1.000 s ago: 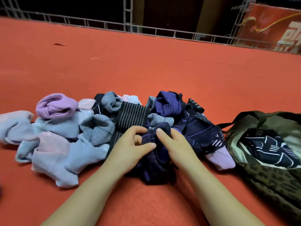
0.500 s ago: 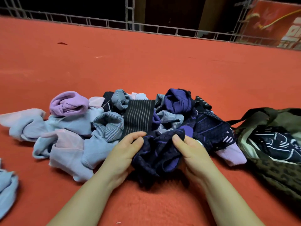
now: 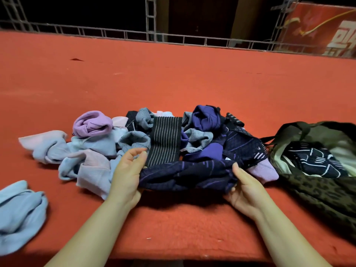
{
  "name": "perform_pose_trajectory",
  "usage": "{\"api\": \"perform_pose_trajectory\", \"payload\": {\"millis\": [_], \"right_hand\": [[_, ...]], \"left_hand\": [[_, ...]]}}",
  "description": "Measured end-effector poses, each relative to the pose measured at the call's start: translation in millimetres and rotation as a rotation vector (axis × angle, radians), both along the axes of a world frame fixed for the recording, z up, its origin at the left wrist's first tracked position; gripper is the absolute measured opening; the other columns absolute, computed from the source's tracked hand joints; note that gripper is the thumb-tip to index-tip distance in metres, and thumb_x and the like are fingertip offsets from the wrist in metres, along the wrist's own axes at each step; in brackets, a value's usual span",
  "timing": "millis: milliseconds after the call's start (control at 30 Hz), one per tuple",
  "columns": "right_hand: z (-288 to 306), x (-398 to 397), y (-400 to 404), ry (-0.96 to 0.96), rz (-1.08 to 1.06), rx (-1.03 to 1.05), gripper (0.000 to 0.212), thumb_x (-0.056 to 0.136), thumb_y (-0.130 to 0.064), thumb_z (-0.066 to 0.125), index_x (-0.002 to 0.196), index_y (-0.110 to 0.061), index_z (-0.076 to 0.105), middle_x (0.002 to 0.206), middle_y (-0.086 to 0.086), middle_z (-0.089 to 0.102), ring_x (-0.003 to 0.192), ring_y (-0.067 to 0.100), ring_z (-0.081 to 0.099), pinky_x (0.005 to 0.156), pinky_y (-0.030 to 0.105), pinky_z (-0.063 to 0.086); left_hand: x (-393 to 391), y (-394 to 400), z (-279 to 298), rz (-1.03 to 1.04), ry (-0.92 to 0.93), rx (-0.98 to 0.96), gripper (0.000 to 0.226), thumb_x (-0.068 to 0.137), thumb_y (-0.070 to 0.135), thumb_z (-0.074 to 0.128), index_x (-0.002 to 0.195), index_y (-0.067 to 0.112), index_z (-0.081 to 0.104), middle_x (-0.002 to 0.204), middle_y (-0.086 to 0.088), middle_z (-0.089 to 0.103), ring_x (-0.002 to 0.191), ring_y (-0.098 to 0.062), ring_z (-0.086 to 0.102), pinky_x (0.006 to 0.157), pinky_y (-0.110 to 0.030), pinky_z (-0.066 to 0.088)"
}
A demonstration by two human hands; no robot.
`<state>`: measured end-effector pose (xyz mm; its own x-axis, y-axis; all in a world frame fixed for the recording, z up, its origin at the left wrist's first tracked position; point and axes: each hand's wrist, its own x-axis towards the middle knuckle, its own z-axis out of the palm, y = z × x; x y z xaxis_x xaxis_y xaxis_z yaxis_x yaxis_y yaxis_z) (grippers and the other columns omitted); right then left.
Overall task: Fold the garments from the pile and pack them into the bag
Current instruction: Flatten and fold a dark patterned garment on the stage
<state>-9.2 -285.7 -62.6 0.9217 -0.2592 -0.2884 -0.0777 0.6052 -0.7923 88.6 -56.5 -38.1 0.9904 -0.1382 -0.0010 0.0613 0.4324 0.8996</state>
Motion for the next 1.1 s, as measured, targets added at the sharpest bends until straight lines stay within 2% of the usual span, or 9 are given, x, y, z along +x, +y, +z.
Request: {"api": "perform_pose_trajectory", "payload": {"millis": [133, 267, 333, 500, 700, 800, 933, 1033, 1100], "right_hand": [[3, 2, -1, 0.079, -0.111, -0.173, 0.024, 0.094, -0.025, 0.050, 0.101, -0.010, 0.067, 0.102, 0.014, 0.072, 0.086, 0.026, 0.069, 0.081, 0.041, 0.054], [7, 10, 11, 0.179, -0.069, -0.858, 0.036, 0.094, -0.039, 0.051, 0.100, -0.007, 0.066, 0.111, 0.006, 0.069, 0.109, 0.025, 0.062, 0.100, 0.043, 0.045], [9, 10, 12, 0.192, -0.053, -1.067, 0.042, 0.091, -0.048, 0.052, 0.098, -0.008, 0.064, 0.108, 0.002, 0.068, 0.101, 0.017, 0.062, 0.096, 0.038, 0.045], [13, 3, 16, 0.072, -0.240, -1.208, 0.026, 0.093, -0.026, 0.055, 0.071, -0.014, 0.050, 0.068, -0.006, 0.050, 0.065, 0.009, 0.044, 0.059, 0.020, 0.034], [16, -8, 6, 0.031, -0.507, -1.020, 0.031, 0.098, -0.023, 0.048, 0.069, -0.010, 0.042, 0.066, 0.001, 0.039, 0.059, 0.003, 0.034, 0.058, 0.029, 0.031], [16, -9, 9, 0.055, -0.504, -0.887, 0.033, 0.098, -0.027, 0.046, 0.086, 0.002, 0.054, 0.080, 0.008, 0.055, 0.074, 0.015, 0.049, 0.065, 0.032, 0.039], [11, -13, -3, 0.215, -0.371, -0.989, 0.032, 0.100, -0.029, 0.042, 0.082, -0.007, 0.054, 0.087, 0.006, 0.060, 0.079, 0.018, 0.053, 0.068, 0.029, 0.041], [4, -19, -9, 0.334, -0.237, -1.030, 0.029, 0.099, -0.032, 0.043, 0.081, -0.011, 0.052, 0.097, 0.011, 0.062, 0.093, 0.027, 0.056, 0.081, 0.038, 0.042], [10, -22, -11, 0.344, -0.189, -1.069, 0.032, 0.099, -0.032, 0.044, 0.077, -0.010, 0.051, 0.090, 0.010, 0.061, 0.085, 0.025, 0.055, 0.074, 0.036, 0.040]], "left_hand": [[10, 22, -12, 0.064, -0.160, 0.373, 0.016, 0.092, 0.007, 0.055, 0.084, 0.021, 0.057, 0.061, 0.005, 0.051, 0.058, -0.008, 0.044, 0.057, -0.023, 0.036], [6, 17, -12, -0.238, -0.224, 1.045, 0.025, 0.096, 0.041, 0.045, 0.079, 0.026, 0.056, 0.083, 0.007, 0.059, 0.084, -0.011, 0.054, 0.075, -0.021, 0.038], [7, 15, -8, -0.318, -0.172, 1.148, 0.035, 0.096, 0.050, 0.038, 0.077, 0.025, 0.053, 0.086, 0.006, 0.057, 0.095, -0.015, 0.054, 0.082, -0.029, 0.035], [9, 9, -6, -0.229, -0.264, 0.747, 0.019, 0.094, 0.017, 0.053, 0.086, 0.031, 0.063, 0.089, 0.011, 0.065, 0.089, -0.010, 0.058, 0.080, -0.016, 0.043], [-4, 17, 4, 0.160, -0.251, 0.246, 0.026, 0.097, 0.013, 0.048, 0.099, 0.029, 0.068, 0.108, 0.000, 0.069, 0.095, -0.011, 0.062, 0.090, -0.029, 0.047], [-6, 15, 12, 0.005, -0.117, 0.101, 0.018, 0.096, 0.026, 0.050, 0.109, 0.031, 0.062, 0.100, -0.002, 0.068, 0.074, -0.018, 0.058, 0.068, -0.033, 0.048], [-3, 21, 7, -0.428, 0.076, 0.378, 0.079, 0.070, 0.061, 0.067, 0.139, 0.037, 0.037, 0.097, 0.003, 0.067, 0.077, -0.015, 0.063, 0.064, -0.030, 0.049], [-20, 24, -16, -0.507, -0.226, 0.721, 0.108, 0.058, 0.037, 0.076, 0.145, 0.047, 0.012, 0.108, 0.002, 0.069, 0.096, -0.011, 0.067, 0.090, -0.035, 0.051], [-26, 25, -18, -0.392, -0.276, 0.575, 0.088, 0.069, 0.017, 0.069, 0.140, 0.042, 0.026, 0.103, -0.005, 0.071, 0.091, -0.014, 0.067, 0.090, -0.037, 0.050]]}}
